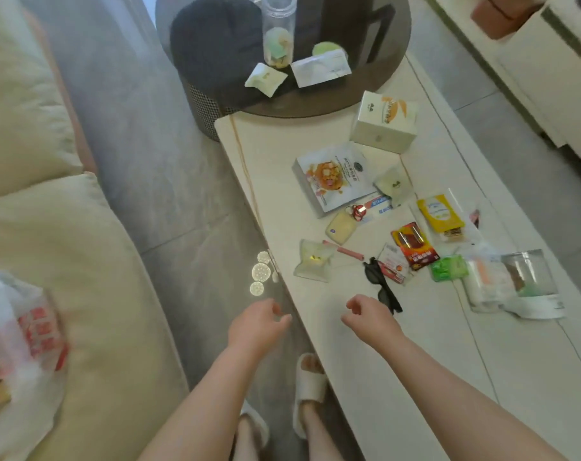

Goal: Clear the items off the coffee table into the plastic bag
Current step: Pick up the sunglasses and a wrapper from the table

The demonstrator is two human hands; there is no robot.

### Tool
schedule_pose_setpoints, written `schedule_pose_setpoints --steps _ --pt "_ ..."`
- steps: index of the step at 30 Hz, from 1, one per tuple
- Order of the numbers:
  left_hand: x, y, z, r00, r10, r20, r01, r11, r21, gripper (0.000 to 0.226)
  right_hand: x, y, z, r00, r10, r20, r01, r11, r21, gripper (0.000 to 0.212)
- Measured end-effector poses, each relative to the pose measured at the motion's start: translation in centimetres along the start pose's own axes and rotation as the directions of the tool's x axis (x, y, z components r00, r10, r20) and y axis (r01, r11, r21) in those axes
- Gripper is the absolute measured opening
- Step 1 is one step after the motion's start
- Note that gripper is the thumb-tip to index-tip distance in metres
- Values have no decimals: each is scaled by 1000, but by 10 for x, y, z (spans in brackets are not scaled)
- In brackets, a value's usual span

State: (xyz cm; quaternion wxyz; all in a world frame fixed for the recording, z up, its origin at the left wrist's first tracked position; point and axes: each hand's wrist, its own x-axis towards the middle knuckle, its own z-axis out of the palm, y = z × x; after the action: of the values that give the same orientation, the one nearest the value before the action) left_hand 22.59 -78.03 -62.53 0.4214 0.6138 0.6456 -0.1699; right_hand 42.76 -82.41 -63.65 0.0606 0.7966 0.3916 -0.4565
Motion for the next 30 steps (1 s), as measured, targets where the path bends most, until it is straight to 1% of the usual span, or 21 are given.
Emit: schedule_pose_setpoints --steps 3,5,7,10,16,19,22,24,26,28,30 --pt "18 27 13 1000 25 11 -25 999 40 31 16 31 -10 998 56 9 -55 997 -50 40" --pt "32 41 22 999 41 17 -42 998 56 34 26 49 -13 997 77 20 -73 988 -134 42" --pt "48 53 30 998 62 12 -63 995 78 38 38 62 -15 995 95 0 -93 975 -204 41" --pt "72 65 40 995 100 -10 -98 986 134 40 59 75 -15 991 123 -47 -131 962 -241 38" --pt "121 75 57 987 140 -75 -119 965 235 38 105 87 -2 977 181 -118 -196 971 -139 43" --pt "146 81 63 985 122 -124 -83 956 281 40 125 87 6 956 198 -214 -226 967 -116 43" --pt "163 84 70 978 79 -191 -20 956 294 52 138 87 13 924 233 -304 -267 961 -74 36" --pt "170 85 74 977 41 -208 17 962 272 64 142 88 16 911 259 -321 -288 957 -44 29" --pt "177 86 76 978 -3 -208 49 975 216 71 143 89 17 912 261 -317 -283 959 -24 24" --pt "181 86 78 978 -28 -207 68 980 189 73 141 88 18 921 238 -310 -255 967 -17 24" --pt "183 87 79 976 -25 -216 77 970 232 73 137 84 15 929 210 -304 -222 975 -5 26"
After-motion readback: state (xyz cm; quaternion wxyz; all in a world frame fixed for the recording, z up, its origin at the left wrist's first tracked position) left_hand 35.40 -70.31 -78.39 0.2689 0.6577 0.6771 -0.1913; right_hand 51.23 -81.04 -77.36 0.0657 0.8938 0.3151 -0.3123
